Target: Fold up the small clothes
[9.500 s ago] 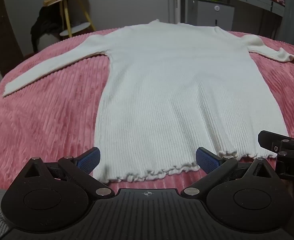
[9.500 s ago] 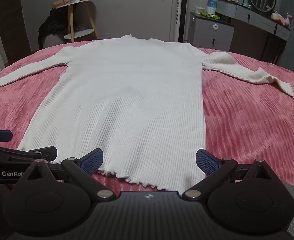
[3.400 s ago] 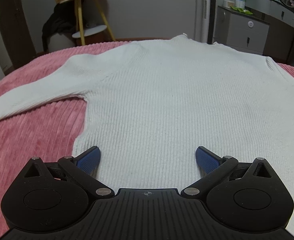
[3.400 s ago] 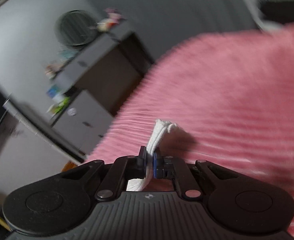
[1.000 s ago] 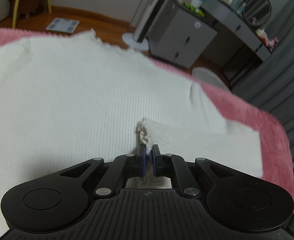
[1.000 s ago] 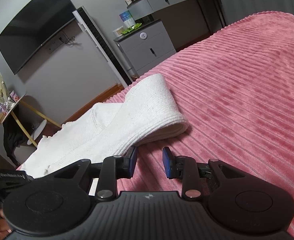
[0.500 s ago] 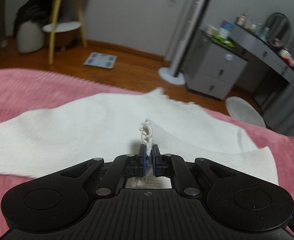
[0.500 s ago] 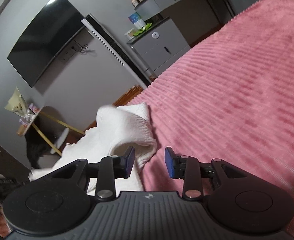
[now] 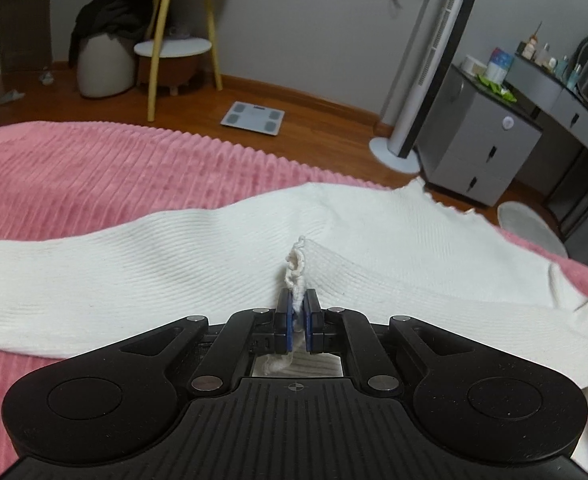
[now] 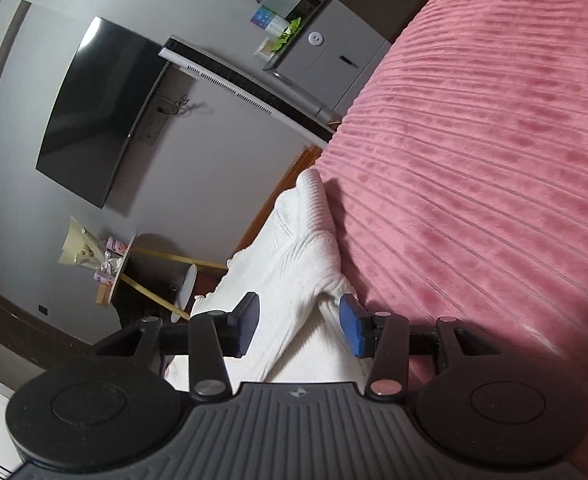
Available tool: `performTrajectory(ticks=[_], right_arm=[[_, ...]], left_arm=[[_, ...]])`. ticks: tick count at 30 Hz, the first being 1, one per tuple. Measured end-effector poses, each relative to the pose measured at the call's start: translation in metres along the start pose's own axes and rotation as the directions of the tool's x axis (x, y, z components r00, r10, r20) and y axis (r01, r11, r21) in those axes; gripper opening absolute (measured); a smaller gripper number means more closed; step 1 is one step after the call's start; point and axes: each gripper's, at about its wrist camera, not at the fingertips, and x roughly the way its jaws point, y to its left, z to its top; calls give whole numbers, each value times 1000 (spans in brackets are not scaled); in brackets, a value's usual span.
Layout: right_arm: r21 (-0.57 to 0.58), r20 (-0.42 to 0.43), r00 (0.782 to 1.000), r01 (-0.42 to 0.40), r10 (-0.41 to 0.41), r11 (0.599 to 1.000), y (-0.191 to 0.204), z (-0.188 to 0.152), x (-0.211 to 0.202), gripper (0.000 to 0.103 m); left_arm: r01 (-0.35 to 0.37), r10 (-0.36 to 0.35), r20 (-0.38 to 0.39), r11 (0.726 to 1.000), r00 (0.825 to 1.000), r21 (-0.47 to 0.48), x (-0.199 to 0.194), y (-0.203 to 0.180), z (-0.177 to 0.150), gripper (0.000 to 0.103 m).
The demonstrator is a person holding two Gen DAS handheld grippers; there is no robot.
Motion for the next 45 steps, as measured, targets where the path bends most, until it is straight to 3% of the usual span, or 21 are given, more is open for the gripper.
performTrajectory(ticks=[6, 12, 15, 19, 23, 27, 28, 33, 37, 42, 45], right_arm=[[16, -17, 1000, 24, -24, 1000, -1, -1, 18, 40], [93, -27, 999, -43, 46, 995, -2, 3, 8, 36], [139, -82, 993, -78, 90, 987, -2, -2, 15, 36], [50, -76, 997, 35, -31, 998, 6, -7, 27, 36], [99, -33, 999, 15, -12, 995, 1, -1, 35, 36], [107, 4, 1000, 9, -9, 994, -4, 0, 44, 15], [77, 10, 999, 33, -34, 996, -3, -1, 45, 6], [-173, 86, 989, 135, -121, 976, 24, -8, 42, 5], [-387, 178, 964, 254, -199, 886, 47, -19, 44, 5], [-520, 190, 933, 359, -305, 775, 53, -34, 60, 5], [-535, 142, 944, 327, -299, 779, 53, -30, 58, 7]], left_arm=[[8, -8, -36, 1000, 999, -16, 11, 6, -4, 7], [15, -16, -26, 1000, 1000, -16, 10, 5, -1, 7], [13, -14, -29, 1000, 999, -19, 11, 4, -1, 7], [13, -14, -33, 1000, 999, -9, 11, 4, -3, 7], [13, -13, -45, 1000, 999, -2, 13, 7, -2, 8], [12, -12, -23, 1000, 1000, 15, 9, 6, 1, 7], [13, -12, -18, 1000, 1000, 24, 9, 5, 2, 7], [4, -3, -16, 999, 1000, 48, 13, 1, 5, 7], [-4, 5, -10, 996, 1000, 88, 18, -5, 2, 7], [-45, 48, -19, 988, 999, 147, 36, -7, -8, 10], [-91, 92, 2, 980, 996, 178, 32, -9, -9, 25]])
